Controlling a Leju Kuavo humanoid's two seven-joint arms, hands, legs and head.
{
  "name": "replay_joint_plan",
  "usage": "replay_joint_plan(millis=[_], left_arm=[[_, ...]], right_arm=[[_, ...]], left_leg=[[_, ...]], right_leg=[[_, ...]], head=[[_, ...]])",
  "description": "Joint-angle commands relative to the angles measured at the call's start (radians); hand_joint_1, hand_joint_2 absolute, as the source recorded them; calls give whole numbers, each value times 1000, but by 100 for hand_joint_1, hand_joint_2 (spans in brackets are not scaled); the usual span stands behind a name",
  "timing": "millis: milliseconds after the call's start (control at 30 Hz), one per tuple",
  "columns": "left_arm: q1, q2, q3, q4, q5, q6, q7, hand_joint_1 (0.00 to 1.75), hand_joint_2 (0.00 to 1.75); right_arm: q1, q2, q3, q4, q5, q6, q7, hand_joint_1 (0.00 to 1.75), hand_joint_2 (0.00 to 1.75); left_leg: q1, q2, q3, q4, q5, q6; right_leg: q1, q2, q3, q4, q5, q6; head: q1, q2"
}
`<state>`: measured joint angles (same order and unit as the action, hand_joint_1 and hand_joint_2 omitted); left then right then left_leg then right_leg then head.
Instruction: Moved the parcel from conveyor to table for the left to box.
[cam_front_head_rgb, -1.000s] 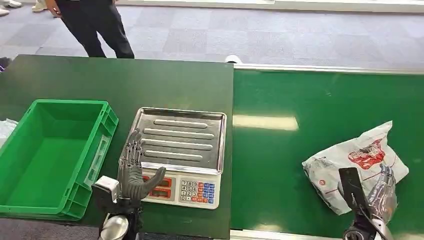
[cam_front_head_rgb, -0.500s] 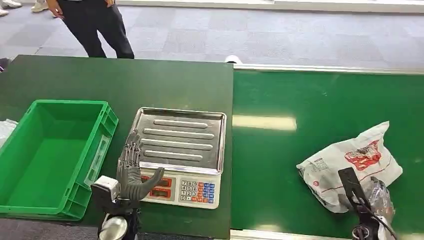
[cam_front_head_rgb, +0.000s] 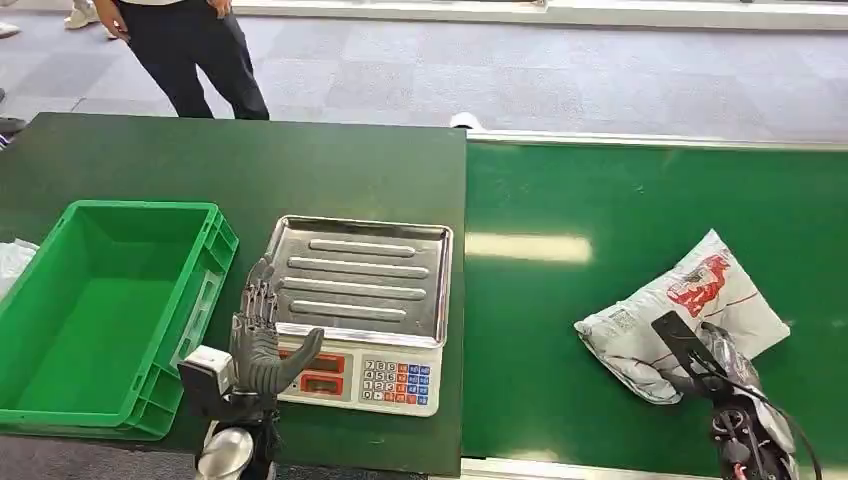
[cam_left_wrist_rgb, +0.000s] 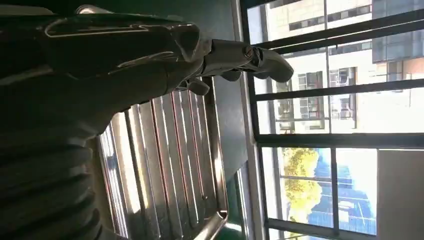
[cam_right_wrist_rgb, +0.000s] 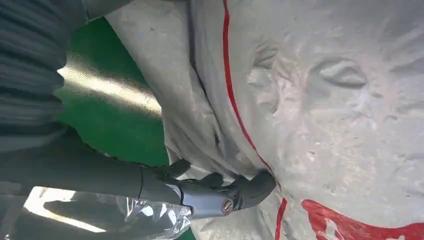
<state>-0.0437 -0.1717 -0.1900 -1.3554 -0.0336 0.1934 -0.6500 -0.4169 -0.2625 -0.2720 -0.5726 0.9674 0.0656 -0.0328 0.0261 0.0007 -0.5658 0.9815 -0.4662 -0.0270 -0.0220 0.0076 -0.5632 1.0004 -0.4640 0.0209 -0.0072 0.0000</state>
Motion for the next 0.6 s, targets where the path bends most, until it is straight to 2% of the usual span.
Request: replay_joint_plan(millis=[33, 333, 600], left_arm=[[-23, 29, -24, 65, 24, 16, -4, 0, 175], [-1, 34, -36, 40, 40, 43, -5, 0, 175], [46, 37, -32, -5, 43, 65, -7, 0, 175]], right_arm=[[-69, -33, 118, 171, 1, 65, -28, 175, 175], [-88, -22, 206, 163, -37, 68, -73, 175, 175], [-85, 6, 248, 68, -164, -50, -139, 175, 175]], left_leg=[[-1, 0, 0, -1, 1, 2], [0, 1, 3, -2, 1, 1], [0, 4, 2, -2, 0, 2]], right_leg=[[0, 0, 0, -1, 1, -2], [0, 1, 2, -1, 1, -1], [0, 3, 1, -1, 2, -1]], head=[[0, 0], [0, 0], [0, 0]])
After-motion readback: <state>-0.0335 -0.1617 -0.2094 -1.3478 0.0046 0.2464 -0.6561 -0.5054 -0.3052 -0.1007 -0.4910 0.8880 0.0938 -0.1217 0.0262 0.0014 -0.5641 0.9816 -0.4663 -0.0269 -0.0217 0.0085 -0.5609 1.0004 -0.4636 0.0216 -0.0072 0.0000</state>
